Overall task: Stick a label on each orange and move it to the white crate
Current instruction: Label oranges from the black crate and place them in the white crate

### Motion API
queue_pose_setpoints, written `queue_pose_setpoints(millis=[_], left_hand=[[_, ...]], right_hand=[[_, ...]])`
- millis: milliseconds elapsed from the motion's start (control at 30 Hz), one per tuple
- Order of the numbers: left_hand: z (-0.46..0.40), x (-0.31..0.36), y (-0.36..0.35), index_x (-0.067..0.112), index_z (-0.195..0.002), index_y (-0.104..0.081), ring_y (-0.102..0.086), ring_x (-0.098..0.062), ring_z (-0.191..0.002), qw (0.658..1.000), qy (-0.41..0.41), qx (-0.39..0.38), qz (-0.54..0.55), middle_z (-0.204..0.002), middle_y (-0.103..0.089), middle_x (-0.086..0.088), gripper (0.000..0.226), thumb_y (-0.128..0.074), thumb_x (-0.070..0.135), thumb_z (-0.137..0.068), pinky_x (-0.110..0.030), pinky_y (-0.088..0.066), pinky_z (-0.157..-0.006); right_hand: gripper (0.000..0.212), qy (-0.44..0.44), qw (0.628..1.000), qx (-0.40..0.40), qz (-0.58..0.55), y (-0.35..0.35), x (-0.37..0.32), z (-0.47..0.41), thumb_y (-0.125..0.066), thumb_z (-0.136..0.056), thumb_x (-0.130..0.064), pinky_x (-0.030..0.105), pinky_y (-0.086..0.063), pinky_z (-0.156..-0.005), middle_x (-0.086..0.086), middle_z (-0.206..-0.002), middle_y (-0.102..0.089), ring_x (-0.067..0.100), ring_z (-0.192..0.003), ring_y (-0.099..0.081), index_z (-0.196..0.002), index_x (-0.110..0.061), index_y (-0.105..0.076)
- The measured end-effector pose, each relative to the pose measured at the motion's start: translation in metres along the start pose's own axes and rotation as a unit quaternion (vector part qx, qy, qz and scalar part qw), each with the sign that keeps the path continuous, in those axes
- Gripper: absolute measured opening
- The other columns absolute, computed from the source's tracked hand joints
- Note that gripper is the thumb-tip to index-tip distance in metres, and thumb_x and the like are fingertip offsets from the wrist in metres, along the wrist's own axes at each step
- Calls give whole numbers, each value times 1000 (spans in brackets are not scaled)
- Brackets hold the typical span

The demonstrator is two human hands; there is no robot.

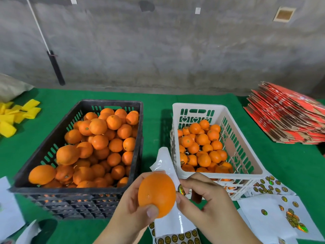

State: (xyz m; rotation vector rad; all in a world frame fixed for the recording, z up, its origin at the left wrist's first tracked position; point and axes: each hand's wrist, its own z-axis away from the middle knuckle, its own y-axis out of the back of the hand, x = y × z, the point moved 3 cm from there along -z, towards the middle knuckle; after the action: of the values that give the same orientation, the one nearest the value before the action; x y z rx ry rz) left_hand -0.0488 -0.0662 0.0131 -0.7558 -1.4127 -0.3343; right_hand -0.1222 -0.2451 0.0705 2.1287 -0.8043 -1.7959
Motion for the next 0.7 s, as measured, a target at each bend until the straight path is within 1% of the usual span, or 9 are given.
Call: queue_pose_setpoints(millis=[67, 100, 167, 233, 300, 400, 533, 633, 700], left_hand=[[-4, 2, 0, 29, -130, -67, -64, -37, -123, 1000, -14, 9, 6, -129, -70, -5, 91, -96, 65, -52, -52, -52, -100], [-5, 5, -2, 28, -129, -68, -67, -33, -118, 1000, -14, -5, 0, -126, -71, -3, 90, -98, 62, -51, -44, -54, -94], [-4, 10, -6, 28, -126, -70, -69, -29, -113, 1000, -8, -6, -7, -126, -71, -3, 90, -100, 59, -47, -35, -54, -88], [-6, 13, -7, 32, -125, -70, -69, -31, -116, 1000, -16, 0, -24, -130, -69, -1, 81, -100, 48, -51, -34, -54, -87], [-4, 16, -8, 37, -124, -69, -67, -32, -121, 998, -22, 6, -56, -134, -67, 3, 71, -90, 36, -57, -35, -55, -89], [-3, 16, -5, 29, -132, -65, -66, -31, -123, 997, -3, 16, -74, -136, -67, 0, 79, -88, 35, -57, -36, -55, -90], [-3, 17, -6, 18, -138, -57, -70, -24, -117, 996, -3, 8, -90, -130, -70, 3, 94, -92, 44, -55, -29, -54, -88], [-2, 17, -4, 18, -138, -57, -68, -27, -119, 996, -9, 5, -86, -132, -68, 6, 93, -89, 40, -54, -32, -56, -86], [-3, 17, -3, 20, -138, -57, -67, -29, -120, 997, -8, 9, -79, -131, -67, 9, 88, -85, 35, -56, -33, -56, -86]], right_hand=[[11, 20, 999, -32, 28, 2, -2, -2, -64, -88, -49, 14, -40, -66, -10, -93, -59, 7, -77, -56, -94, -53, -72], [11, 27, 998, -37, 46, 2, -2, -3, -61, -90, -48, 14, -39, -66, -10, -93, -59, 8, -77, -57, -92, -57, -68], [15, 26, 996, -40, 72, 2, -1, -4, -56, -93, -49, 18, -41, -66, -7, -93, -60, 11, -81, -59, -98, -50, -69], [21, 22, 995, -40, 89, 1, 3, -4, -55, -96, -45, 21, -45, -70, -9, -96, -61, 11, -87, -61, -108, -43, -72], [25, 25, 993, -39, 108, 0, 6, -3, -54, -98, -40, 22, -49, -75, -13, -95, -59, 8, -91, -61, -110, -39, -75], [31, 7, 993, -45, 106, -2, 8, -3, -50, -98, -39, 29, -52, -82, -12, -94, -60, 8, -94, -62, -111, -34, -77], [28, -5, 995, -37, 92, -4, 9, -4, -52, -98, -37, 32, -54, -83, -11, -96, -65, 8, -95, -65, -110, -42, -77], [28, -23, 999, 36, 21, -3, 16, -4, -64, -101, -23, 22, -52, -73, -10, -91, -68, 11, -87, -67, -105, -48, -75], [31, -36, 993, 113, -11, -1, 22, -3, -70, -94, -13, 22, -50, -66, -7, -84, -69, 13, -78, -65, -94, -44, -74]])
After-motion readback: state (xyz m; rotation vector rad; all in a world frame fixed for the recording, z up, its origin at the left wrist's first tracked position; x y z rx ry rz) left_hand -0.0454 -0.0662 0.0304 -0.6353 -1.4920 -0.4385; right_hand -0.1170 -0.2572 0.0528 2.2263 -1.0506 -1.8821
